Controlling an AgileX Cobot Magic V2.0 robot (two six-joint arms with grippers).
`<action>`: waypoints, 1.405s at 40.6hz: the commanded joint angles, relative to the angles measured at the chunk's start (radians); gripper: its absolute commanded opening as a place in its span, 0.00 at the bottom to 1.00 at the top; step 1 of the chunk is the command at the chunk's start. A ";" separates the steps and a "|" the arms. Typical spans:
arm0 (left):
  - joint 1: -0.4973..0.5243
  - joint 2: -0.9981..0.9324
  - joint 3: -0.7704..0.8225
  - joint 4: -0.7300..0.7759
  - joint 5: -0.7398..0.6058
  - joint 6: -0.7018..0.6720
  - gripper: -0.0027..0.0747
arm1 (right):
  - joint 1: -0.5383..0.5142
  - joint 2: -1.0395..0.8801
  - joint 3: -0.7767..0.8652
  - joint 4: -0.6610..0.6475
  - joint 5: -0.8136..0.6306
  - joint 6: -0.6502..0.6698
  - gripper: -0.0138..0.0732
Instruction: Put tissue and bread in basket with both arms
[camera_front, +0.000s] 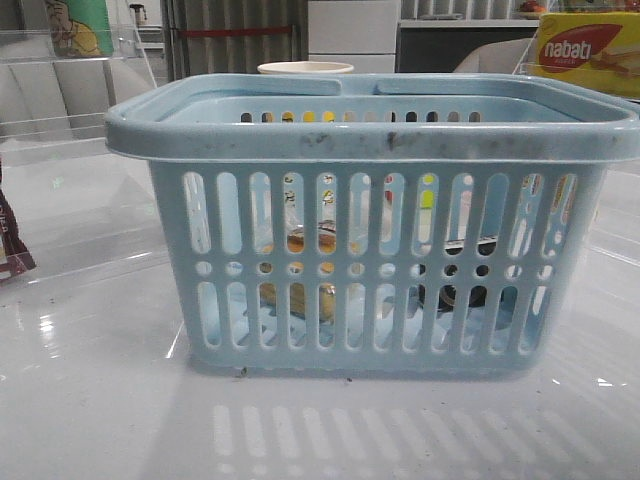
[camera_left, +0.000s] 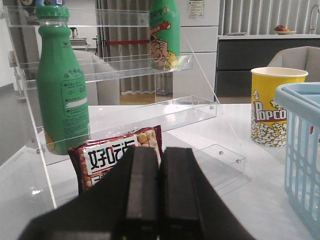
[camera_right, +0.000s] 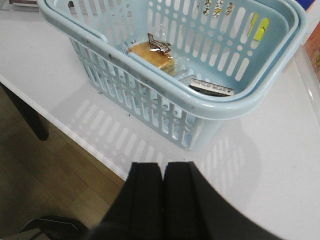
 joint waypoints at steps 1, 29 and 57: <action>-0.006 -0.017 0.005 -0.008 -0.090 -0.006 0.15 | -0.004 0.005 -0.023 -0.001 -0.071 0.004 0.19; -0.006 -0.017 0.005 -0.008 -0.090 -0.006 0.15 | -0.004 -0.003 -0.013 -0.001 -0.074 0.004 0.19; -0.006 -0.017 0.005 -0.008 -0.090 -0.006 0.15 | -0.481 -0.496 0.652 -0.051 -0.737 0.002 0.19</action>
